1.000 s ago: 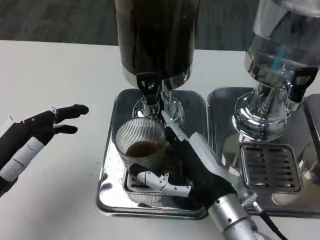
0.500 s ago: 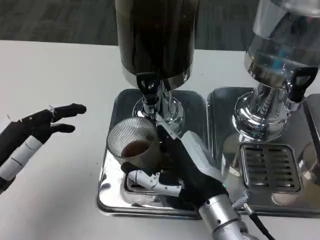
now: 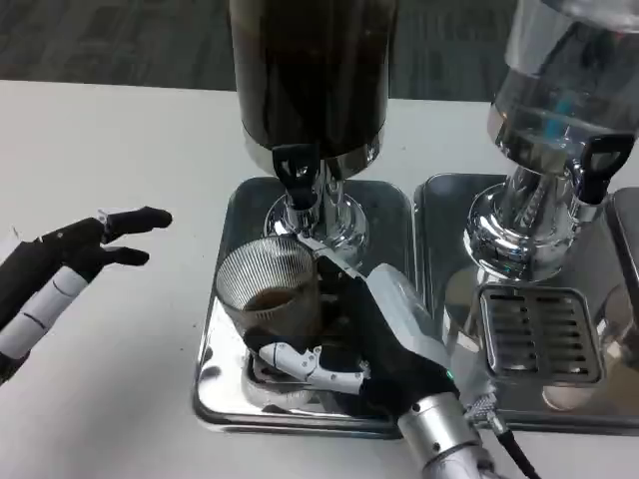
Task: Grasp the cup under the faucet to collect the drink, then remove the cup.
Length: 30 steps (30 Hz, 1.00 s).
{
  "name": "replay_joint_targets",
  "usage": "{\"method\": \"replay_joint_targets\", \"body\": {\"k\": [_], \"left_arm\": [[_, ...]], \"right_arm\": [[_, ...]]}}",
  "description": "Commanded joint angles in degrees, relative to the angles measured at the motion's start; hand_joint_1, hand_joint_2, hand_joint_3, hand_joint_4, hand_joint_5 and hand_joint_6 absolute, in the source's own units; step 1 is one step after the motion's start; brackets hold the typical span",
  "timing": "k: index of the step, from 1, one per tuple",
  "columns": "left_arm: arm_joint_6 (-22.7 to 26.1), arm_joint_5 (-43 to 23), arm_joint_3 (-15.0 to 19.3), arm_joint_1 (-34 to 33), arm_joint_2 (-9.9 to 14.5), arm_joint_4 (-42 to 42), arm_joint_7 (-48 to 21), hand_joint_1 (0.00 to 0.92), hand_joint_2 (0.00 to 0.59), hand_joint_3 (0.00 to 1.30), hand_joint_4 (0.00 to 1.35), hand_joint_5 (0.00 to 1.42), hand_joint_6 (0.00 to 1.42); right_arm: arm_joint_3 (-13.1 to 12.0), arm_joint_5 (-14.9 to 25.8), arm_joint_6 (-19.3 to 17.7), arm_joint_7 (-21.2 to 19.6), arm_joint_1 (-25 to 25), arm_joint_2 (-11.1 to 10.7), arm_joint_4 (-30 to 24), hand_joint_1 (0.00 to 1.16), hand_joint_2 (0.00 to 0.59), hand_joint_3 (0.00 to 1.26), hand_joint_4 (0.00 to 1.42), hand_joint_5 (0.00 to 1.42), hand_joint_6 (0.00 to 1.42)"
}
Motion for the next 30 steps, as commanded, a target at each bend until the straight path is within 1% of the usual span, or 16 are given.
{"method": "replay_joint_targets", "body": {"k": [1, 6, 12, 15, 18, 23, 30], "left_arm": [[-0.9, 0.6, 0.1, 0.7, 0.9, 0.3, 0.5, 0.0, 0.158, 0.34, 0.22, 0.15, 0.33], [-1.0, 0.7, 0.0, 0.6, 1.0, 0.3, 0.6, 0.0, 0.161, 0.34, 0.22, 0.15, 0.33], [-1.0, 0.8, 0.0, 0.6, 1.1, 0.2, 0.7, 0.0, 0.163, 0.34, 0.22, 0.15, 0.33], [-1.0, 0.8, 0.0, 0.7, 1.1, 0.1, 0.7, 0.0, 0.164, 0.34, 0.22, 0.15, 0.33], [-1.0, 0.8, 0.0, 0.9, 1.1, -0.1, 0.8, 0.0, 0.164, 0.34, 0.22, 0.15, 0.33], [-1.0, 0.8, -0.1, 0.8, 1.1, 0.1, 0.8, 0.0, 0.165, 0.33, 0.22, 0.15, 0.33], [-0.9, 0.8, -0.2, 0.6, 1.1, 0.4, 0.6, 0.0, 0.165, 0.33, 0.22, 0.15, 0.34]], "right_arm": [[1.2, -0.5, 0.8, 0.5, 0.9, 0.5, 0.2, 0.61, 0.207, 0.23, 0.33, 0.48, 0.68], [1.5, -1.1, 0.7, -0.8, 1.3, 0.5, 0.3, 0.61, 0.207, 0.27, 0.39, 0.56, 0.79], [1.7, -1.9, 0.6, -4.3, 2.1, 0.6, 0.5, 0.61, 0.207, 0.31, 0.45, 0.63, 0.89], [1.8, -1.9, 0.8, -4.5, 2.2, 0.8, 0.7, 0.61, 0.207, 0.34, 0.49, 0.68, 0.97], [1.8, -3.2, 0.8, -6.7, 2.9, 0.8, 0.5, 0.63, 0.199, 0.36, 0.52, 0.73, 1.03], [1.5, -2.8, -0.1, -8.4, 3.4, 1.1, 1.4, 0.64, 0.212, 0.39, 0.57, 0.78, 1.09], [1.1, -2.4, -1.8, -10.7, 3.8, 1.3, 2.2, 0.65, 0.217, 0.4, 0.59, 0.81, 1.14]]}}
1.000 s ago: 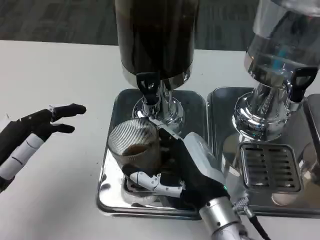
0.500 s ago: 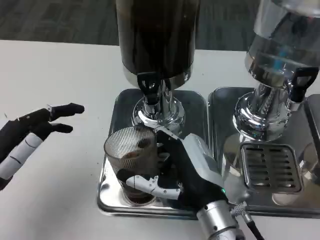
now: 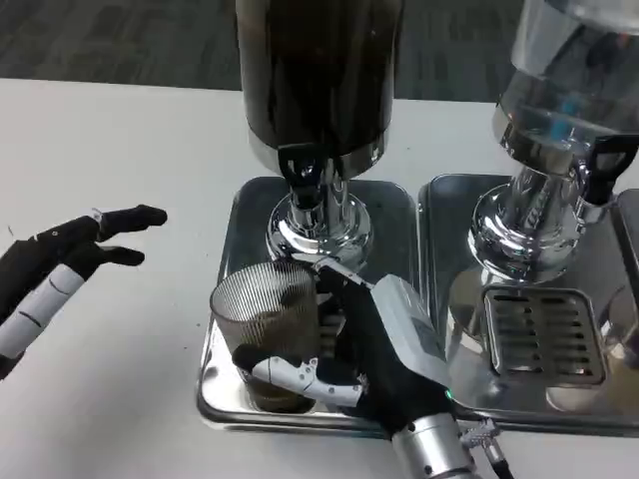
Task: Grasp the cup under the faucet to collect the drink, then remove the cup.
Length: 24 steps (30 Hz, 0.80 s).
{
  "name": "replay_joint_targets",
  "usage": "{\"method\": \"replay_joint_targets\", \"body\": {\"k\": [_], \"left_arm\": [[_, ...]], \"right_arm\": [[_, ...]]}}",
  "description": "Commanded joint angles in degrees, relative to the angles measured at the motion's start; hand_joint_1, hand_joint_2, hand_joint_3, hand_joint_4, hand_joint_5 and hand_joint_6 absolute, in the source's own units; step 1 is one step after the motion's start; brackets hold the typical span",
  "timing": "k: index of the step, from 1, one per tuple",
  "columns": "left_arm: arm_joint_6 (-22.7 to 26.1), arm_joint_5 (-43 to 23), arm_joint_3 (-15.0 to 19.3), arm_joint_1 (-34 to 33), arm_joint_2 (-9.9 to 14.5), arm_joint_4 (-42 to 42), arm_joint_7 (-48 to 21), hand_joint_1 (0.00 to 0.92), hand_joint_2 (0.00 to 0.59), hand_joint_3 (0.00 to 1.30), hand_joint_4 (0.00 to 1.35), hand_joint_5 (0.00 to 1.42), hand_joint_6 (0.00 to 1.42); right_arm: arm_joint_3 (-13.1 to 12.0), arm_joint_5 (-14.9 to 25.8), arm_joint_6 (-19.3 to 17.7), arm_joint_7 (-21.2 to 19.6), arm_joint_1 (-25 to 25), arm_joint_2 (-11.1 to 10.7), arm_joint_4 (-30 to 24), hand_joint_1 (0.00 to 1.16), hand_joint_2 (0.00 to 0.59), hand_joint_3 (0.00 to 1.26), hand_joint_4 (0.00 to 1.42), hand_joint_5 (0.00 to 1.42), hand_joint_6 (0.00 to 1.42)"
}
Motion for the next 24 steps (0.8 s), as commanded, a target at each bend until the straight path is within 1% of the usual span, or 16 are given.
{"method": "replay_joint_targets", "body": {"k": [1, 6, 10, 17, 24], "left_arm": [[-0.7, 0.7, -0.3, 0.5, 0.6, 0.4, 0.1, 0.0, 0.164, 0.33, 0.22, 0.15, 0.34], [-0.6, 0.8, -0.4, 0.3, 0.6, 0.4, 0.0, 0.0, 0.163, 0.33, 0.22, 0.15, 0.35], [-0.6, 0.8, -0.5, 0.3, 0.6, 0.5, 0.0, 0.0, 0.163, 0.33, 0.22, 0.15, 0.35], [-0.8, 0.8, -0.8, 0.3, 0.6, 0.2, -0.3, 0.0, 0.164, 0.32, 0.22, 0.15, 0.34], [-0.9, 0.7, -1.0, 0.2, 0.4, 0.0, -0.5, 0.0, 0.164, 0.32, 0.22, 0.15, 0.34]], "right_arm": [[-0.6, 0.2, -0.8, -1.3, 1.0, -0.2, 1.6, 0.65, 0.217, 0.4, 0.59, 0.82, 1.14], [-1.1, 0.3, -1.8, -2.7, 1.5, -0.2, 1.6, 0.65, 0.217, 0.41, 0.61, 0.83, 1.15], [-1.7, 0.6, -3.4, -3.7, 1.8, -0.3, 1.7, 0.66, 0.209, 0.42, 0.61, 0.84, 1.15], [-3.2, 1.0, -4.1, -4.3, 2.2, -0.2, 1.4, 0.66, 0.213, 0.43, 0.61, 0.84, 1.17], [-4.7, 1.1, -5.1, -5.8, 2.7, 0.0, 1.4, 0.66, 0.218, 0.44, 0.63, 0.85, 1.18]]}}
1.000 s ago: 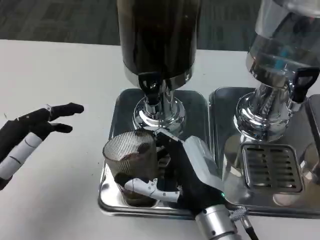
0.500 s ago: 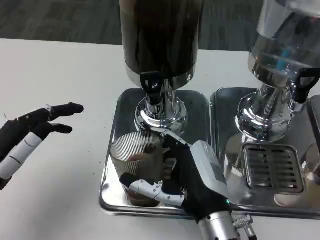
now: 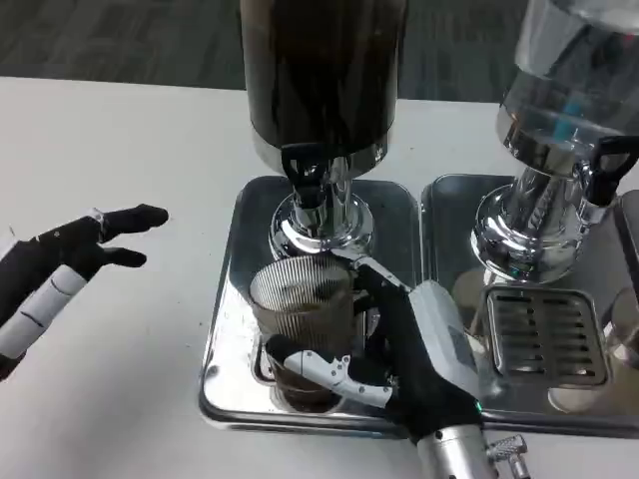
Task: Grasp the cup under the faucet to collect the drink, then remove the cup.
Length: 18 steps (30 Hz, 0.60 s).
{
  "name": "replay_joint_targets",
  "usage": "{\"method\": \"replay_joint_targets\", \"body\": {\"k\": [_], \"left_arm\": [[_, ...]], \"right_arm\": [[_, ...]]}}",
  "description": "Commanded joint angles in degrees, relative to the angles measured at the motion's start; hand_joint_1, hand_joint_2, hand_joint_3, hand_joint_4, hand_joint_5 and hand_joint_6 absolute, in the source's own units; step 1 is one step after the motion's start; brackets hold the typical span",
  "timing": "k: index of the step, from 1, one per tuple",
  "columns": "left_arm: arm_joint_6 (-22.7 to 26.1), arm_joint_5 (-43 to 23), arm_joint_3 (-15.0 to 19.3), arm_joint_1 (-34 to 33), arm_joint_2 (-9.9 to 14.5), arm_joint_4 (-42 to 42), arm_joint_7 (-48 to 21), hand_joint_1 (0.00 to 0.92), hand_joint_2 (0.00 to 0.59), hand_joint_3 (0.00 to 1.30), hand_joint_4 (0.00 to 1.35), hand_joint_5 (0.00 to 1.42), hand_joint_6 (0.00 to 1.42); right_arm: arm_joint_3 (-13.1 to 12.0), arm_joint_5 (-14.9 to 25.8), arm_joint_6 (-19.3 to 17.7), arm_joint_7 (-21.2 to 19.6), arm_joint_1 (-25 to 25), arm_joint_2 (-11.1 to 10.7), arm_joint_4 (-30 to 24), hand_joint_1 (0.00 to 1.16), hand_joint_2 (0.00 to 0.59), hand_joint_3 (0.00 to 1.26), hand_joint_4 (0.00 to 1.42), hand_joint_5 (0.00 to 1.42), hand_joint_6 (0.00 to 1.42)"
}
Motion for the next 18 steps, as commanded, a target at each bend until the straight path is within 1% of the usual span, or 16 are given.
{"method": "replay_joint_targets", "body": {"k": [1, 6, 10, 18], "left_arm": [[-0.8, 0.7, -0.7, 0.2, 0.4, 0.0, -0.5, 0.0, 0.164, 0.32, 0.22, 0.15, 0.34], [-0.9, 0.8, -1.0, -0.3, 0.4, 0.2, -0.5, 0.0, 0.164, 0.32, 0.22, 0.16, 0.33], [-0.9, 0.8, -1.3, -0.5, 0.5, 0.5, -0.4, 0.0, 0.165, 0.32, 0.22, 0.16, 0.33], [-1.2, 0.6, -1.8, -1.3, 0.6, 1.3, -0.6, 0.0, 0.165, 0.32, 0.22, 0.16, 0.33]], "right_arm": [[-1.2, 0.7, -1.4, -1.8, 0.8, 0.0, -0.1, 0.66, 0.219, 0.44, 0.63, 0.85, 1.18], [-1.9, 1.3, -1.9, -1.6, 1.2, -0.3, -0.6, 0.66, 0.221, 0.44, 0.64, 0.86, 1.19], [-2.4, 1.1, -2.0, -2.2, 1.8, -0.3, -1.4, 0.66, 0.221, 0.45, 0.64, 0.86, 1.2], [-3.6, 2.0, -3.1, -1.8, 3.4, -0.8, -3.3, 0.7, 0.215, 0.46, 0.64, 0.87, 1.19]]}}
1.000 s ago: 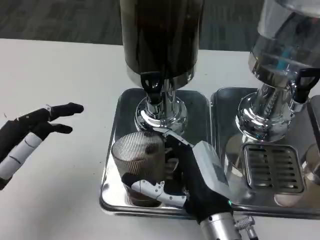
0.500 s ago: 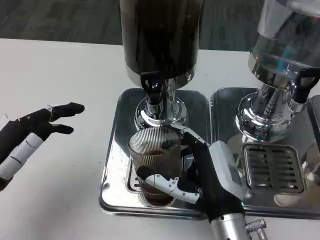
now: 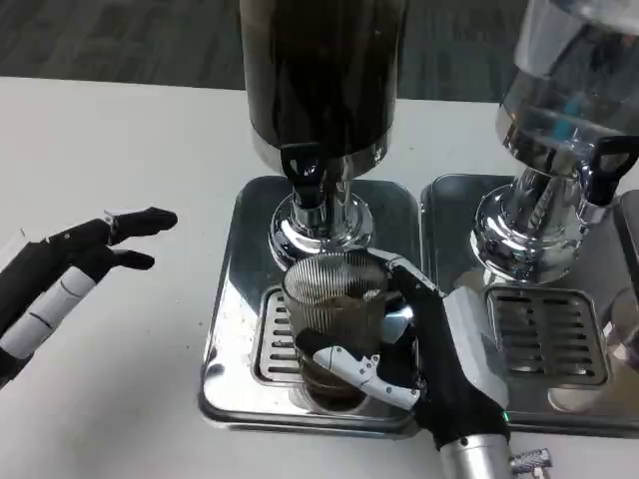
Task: Grasp the cup under the faucet to collect the drink, then remove the cup.
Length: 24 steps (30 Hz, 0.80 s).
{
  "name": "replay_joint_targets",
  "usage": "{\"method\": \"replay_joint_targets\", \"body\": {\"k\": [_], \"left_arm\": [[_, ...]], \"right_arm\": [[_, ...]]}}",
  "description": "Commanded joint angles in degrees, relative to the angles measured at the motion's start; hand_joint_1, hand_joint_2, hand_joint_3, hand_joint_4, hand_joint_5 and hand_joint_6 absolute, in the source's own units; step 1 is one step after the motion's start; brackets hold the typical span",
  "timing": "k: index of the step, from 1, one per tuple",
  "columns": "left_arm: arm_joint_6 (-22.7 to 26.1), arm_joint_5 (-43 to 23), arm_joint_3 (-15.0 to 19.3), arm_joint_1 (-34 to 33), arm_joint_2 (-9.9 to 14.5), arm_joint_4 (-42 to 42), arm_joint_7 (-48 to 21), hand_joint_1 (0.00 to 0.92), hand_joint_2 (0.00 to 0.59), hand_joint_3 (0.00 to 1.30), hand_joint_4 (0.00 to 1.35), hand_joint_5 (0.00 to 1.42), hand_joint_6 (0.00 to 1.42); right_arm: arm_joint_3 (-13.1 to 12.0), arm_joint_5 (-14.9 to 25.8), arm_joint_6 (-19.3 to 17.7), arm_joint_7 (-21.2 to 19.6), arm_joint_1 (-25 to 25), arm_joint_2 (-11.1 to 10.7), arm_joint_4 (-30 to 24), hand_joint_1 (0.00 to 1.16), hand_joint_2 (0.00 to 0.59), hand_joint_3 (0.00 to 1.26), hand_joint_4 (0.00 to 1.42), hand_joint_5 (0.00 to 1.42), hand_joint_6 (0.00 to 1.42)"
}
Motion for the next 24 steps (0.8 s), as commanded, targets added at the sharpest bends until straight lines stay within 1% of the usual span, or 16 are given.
{"method": "replay_joint_targets", "body": {"k": [1, 10, 13, 16, 21, 24], "left_arm": [[-1.0, 0.7, -0.5, -0.9, 0.5, 0.7, -0.7, 0.0, 0.165, 0.32, 0.22, 0.16, 0.33], [-1.6, 1.0, -2.1, -1.3, -0.2, 0.1, -1.4, 0.0, 0.165, 0.32, 0.22, 0.16, 0.33], [-2.0, 1.2, -2.9, -1.0, -0.5, -0.3, -1.7, 0.0, 0.165, 0.32, 0.22, 0.16, 0.33], [-3.3, 1.9, -4.0, -0.5, -0.7, -1.2, -1.7, 0.0, 0.165, 0.32, 0.22, 0.16, 0.33], [-5.2, 2.7, -5.0, 0.1, -0.6, -1.9, -1.2, 0.0, 0.165, 0.31, 0.2, 0.15, 0.33], [-5.4, 2.7, -5.2, 0.1, -0.4, -1.8, -0.9, 0.0, 0.159, 0.3, 0.19, 0.14, 0.33]], "right_arm": [[-1.1, 0.9, -1.9, -0.8, 1.0, -0.4, -2.4, 0.71, 0.207, 0.46, 0.64, 0.87, 1.19], [-2.8, 1.8, -2.8, -1.3, 2.9, -0.8, -4.6, 0.74, 0.2, 0.46, 0.64, 0.88, 1.19], [-3.1, 1.7, -2.9, -1.6, 3.6, -0.8, -5.7, 0.76, 0.192, 0.47, 0.63, 0.88, 1.19], [-3.6, 2.1, -3.7, -1.7, 4.4, -0.7, -6.9, 0.77, 0.189, 0.47, 0.63, 0.88, 1.19], [-4.2, 2.6, -4.3, -1.6, 5.6, -0.6, -9.0, 0.78, 0.181, 0.47, 0.64, 0.9, 1.21], [-4.3, 2.5, -4.6, -1.5, 6.0, -0.4, -10.0, 0.78, 0.179, 0.48, 0.64, 0.9, 1.21]]}}
